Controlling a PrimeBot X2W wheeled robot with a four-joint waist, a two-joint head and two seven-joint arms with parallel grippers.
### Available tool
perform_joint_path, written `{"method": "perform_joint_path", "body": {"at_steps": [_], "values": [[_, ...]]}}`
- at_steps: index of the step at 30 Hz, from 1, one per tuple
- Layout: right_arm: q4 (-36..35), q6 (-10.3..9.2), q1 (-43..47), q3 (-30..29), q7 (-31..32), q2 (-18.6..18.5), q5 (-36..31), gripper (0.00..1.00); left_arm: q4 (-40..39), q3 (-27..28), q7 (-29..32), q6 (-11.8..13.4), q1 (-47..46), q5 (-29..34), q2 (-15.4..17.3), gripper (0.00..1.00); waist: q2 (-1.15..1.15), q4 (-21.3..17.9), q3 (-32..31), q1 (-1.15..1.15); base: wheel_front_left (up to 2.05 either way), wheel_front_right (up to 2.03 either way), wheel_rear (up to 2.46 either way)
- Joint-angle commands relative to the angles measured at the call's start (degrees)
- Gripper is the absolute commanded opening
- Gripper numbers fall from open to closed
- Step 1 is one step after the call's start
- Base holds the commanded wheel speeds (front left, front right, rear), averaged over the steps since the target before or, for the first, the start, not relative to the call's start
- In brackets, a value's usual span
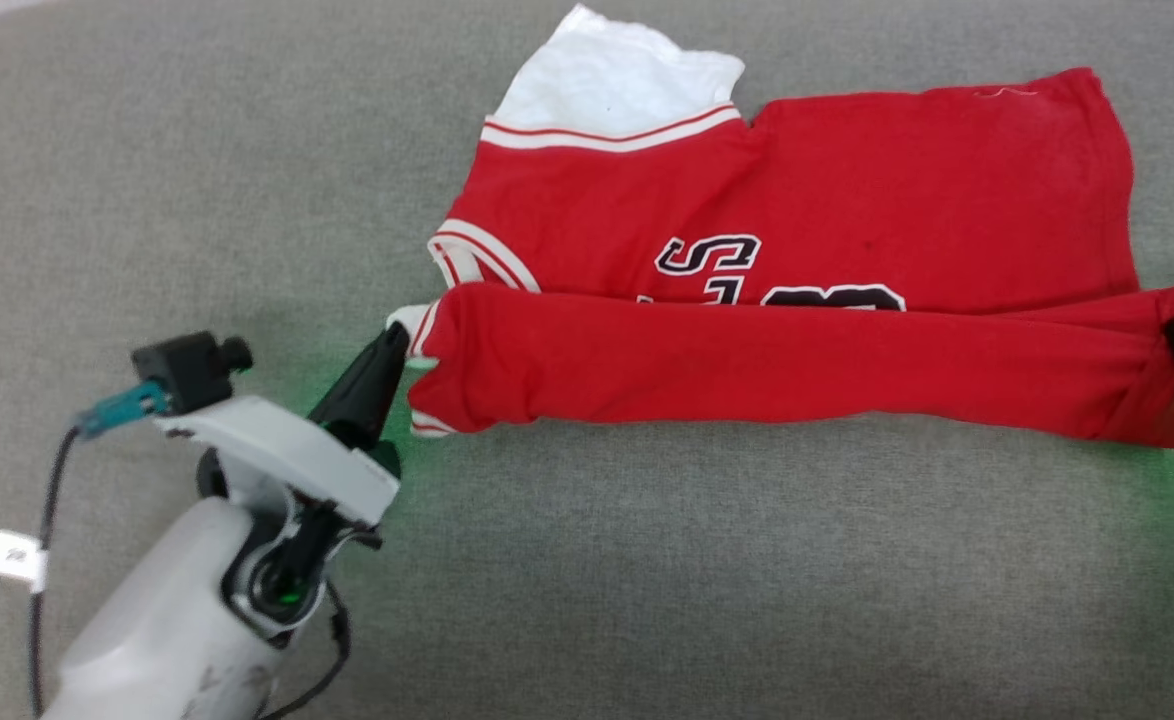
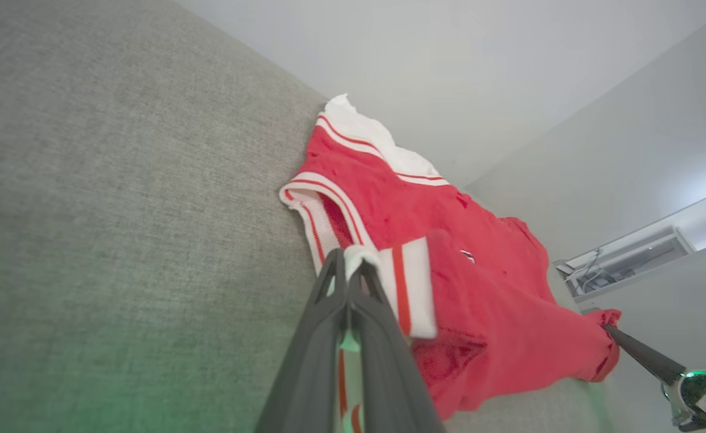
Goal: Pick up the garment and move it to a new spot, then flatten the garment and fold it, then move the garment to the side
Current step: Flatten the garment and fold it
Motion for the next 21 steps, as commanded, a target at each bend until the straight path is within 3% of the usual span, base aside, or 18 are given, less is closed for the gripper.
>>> {"method": "perform_joint_path", "body": {"at_steps": [1,12,13,16,17,18,19,20,21], "values": [[2.13,-0.09,-1.18,-0.42,-0.41,-0.10,-1.13,0.00,2.53,-0.82,-0.81,-0.06,-1.96,0.77,-1.41,0.00,0.00,0.57,1.10,0.00,0.00,0.00,0.00],[9.92,-0.10,-3.80,1.74,-3.04,1.12,-4.96,0.00,14.72,-5.45,-3.07,0.02,-7.60,3.53,-3.58,0.00,0.00,0.85,2.70,0.00,0.00,0.00,0.00],[10.53,-0.10,-4.05,2.00,-3.42,1.11,-5.14,0.00,15.73,-6.09,-3.09,0.03,-8.05,3.87,-3.54,0.05,0.00,0.80,2.66,0.00,0.00,0.00,0.00],[12.13,-0.10,-4.90,2.75,-4.87,1.22,-5.24,0.00,17.65,-7.95,-2.84,0.03,-9.62,4.31,-3.20,0.40,0.00,0.68,2.14,0.00,0.00,0.00,0.00],[12.55,-0.10,-5.27,3.07,-5.35,1.18,-5.17,0.00,18.04,-8.50,-2.68,0.04,-10.26,4.36,-2.92,0.84,0.00,0.67,1.86,0.00,0.00,0.00,0.00],[13.00,-0.10,-5.59,3.30,-5.95,1.19,-4.99,0.00,18.27,-9.01,-2.49,0.03,-10.95,4.58,-2.52,1.00,0.00,0.63,1.52,0.00,0.00,0.00,0.00],[13.38,-0.10,-5.75,3.45,-6.56,1.19,-4.79,0.16,18.45,-9.57,-2.34,0.02,-11.66,4.58,-2.07,1.00,0.00,0.59,1.17,0.00,0.00,0.00,0.00],[13.76,-0.10,-5.84,3.48,-7.14,1.14,-4.77,0.42,18.40,-10.21,-1.89,0.02,-12.32,4.72,-1.68,1.00,0.00,0.54,0.76,0.00,0.00,0.00,0.00],[14.16,-0.10,-5.97,3.48,-7.74,1.15,-4.69,0.79,18.41,-10.88,-1.52,-0.01,-13.11,4.98,-1.18,1.00,0.00,0.48,0.30,0.00,0.00,0.00,0.00]]}}
